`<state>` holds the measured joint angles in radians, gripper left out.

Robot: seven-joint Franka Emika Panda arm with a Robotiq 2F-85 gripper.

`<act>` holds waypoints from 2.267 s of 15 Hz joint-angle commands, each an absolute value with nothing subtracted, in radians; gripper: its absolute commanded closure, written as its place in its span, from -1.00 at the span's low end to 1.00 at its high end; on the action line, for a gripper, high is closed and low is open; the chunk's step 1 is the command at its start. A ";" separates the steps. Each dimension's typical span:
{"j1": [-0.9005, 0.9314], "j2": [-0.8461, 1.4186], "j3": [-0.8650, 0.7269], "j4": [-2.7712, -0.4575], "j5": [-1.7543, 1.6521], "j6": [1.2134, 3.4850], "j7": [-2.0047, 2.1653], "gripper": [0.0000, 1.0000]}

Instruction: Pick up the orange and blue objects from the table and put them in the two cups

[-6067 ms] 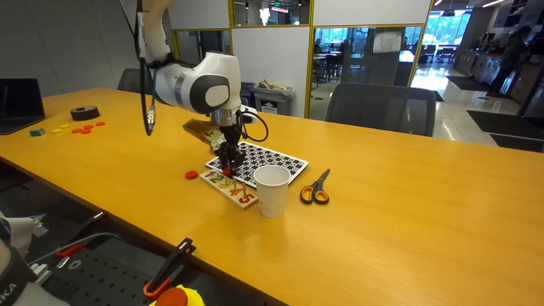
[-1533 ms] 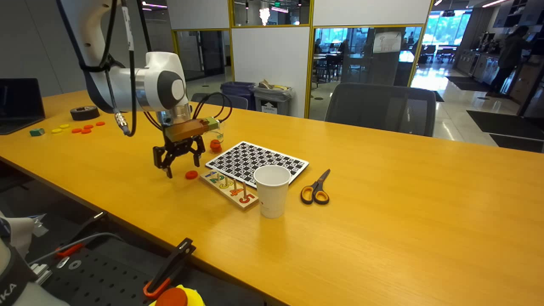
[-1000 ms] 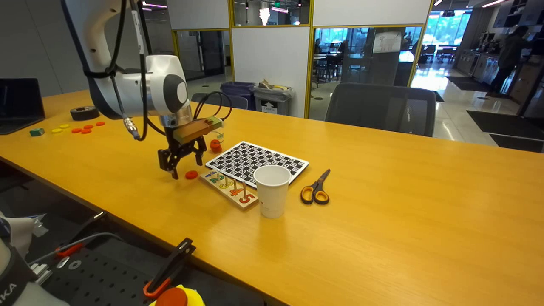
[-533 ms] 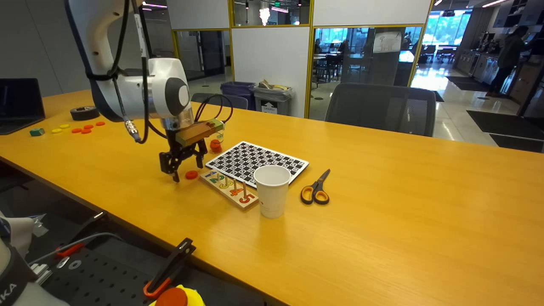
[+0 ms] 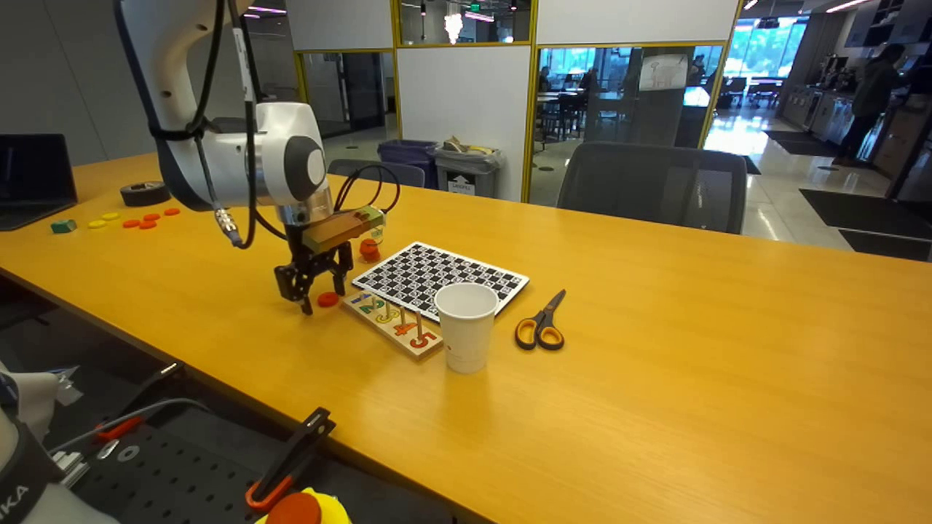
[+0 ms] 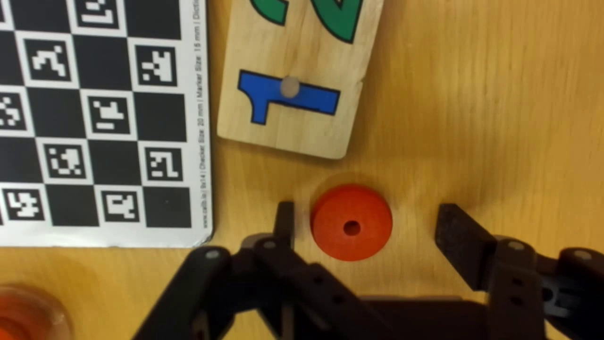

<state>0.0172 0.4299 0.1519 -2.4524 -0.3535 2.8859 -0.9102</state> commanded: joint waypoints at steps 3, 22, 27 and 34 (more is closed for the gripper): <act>0.014 0.416 0.151 -2.455 -0.365 2.907 -0.915 0.40; 0.075 0.276 0.145 -2.105 -0.285 2.474 -0.683 0.58; 0.070 0.339 0.163 -2.026 -0.242 2.487 -0.714 0.59; 0.056 0.467 0.177 -1.888 -0.192 2.475 -0.741 0.59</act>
